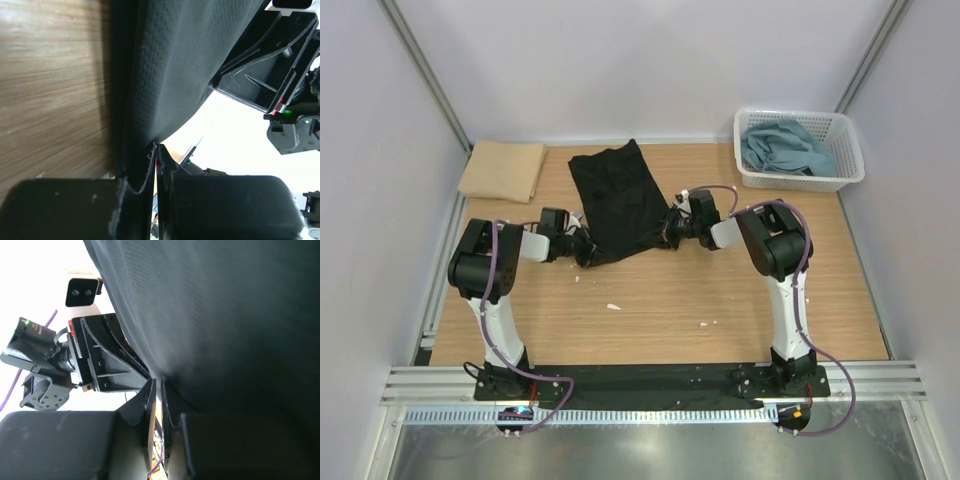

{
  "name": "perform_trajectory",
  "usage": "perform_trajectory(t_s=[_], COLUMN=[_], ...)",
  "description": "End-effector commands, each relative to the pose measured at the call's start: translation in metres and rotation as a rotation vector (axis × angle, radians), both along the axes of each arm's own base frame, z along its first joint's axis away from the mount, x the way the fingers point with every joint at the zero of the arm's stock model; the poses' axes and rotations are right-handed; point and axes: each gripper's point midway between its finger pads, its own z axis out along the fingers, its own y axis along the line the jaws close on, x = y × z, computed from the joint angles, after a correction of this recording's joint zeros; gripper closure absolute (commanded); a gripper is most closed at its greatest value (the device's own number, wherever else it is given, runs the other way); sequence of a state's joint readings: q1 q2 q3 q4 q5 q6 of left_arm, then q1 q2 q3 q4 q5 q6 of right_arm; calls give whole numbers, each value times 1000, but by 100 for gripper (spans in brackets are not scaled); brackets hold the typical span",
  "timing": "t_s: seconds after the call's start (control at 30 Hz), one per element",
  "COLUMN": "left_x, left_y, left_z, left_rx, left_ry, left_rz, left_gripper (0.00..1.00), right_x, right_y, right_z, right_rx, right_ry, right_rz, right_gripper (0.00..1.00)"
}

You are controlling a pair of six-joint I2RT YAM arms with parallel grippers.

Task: Fold and stack the t-shirts
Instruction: Fold the tshirt

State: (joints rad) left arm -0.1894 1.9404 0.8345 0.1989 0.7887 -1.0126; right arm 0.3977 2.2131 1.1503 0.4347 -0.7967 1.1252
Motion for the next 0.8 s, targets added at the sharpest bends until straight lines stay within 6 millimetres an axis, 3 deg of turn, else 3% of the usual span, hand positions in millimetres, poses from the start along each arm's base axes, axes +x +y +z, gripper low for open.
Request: perform_trajectory(t_s=[0.0, 0.17, 0.37, 0.63, 0.7, 0.73, 0.77], left_x=[-8, -20, -30, -39, -45, -48, -54], left_y=[11, 16, 22, 23, 24, 24, 26], left_z=[-13, -23, -30, -27, -23, -22, -18], left_rx=[73, 104, 114, 117, 119, 122, 128], left_ry=[14, 66, 103, 101, 105, 107, 108], left_rz=[14, 18, 36, 26, 18, 15, 9], left_gripper=[97, 98, 98, 98, 98, 98, 98], right_x=[6, 9, 2, 3, -5, -2, -13], right_y=[-16, -51, -72, -121, -130, -136, -142], right_z=[7, 2, -3, -5, -9, 0, -7], right_rx=[39, 13, -10, -74, -104, -124, -184], right_ry=[-48, -47, -32, -31, 7, -20, -5], right_rz=[-18, -66, -86, -158, -166, -179, -152], right_gripper=[86, 86, 85, 85, 85, 85, 85])
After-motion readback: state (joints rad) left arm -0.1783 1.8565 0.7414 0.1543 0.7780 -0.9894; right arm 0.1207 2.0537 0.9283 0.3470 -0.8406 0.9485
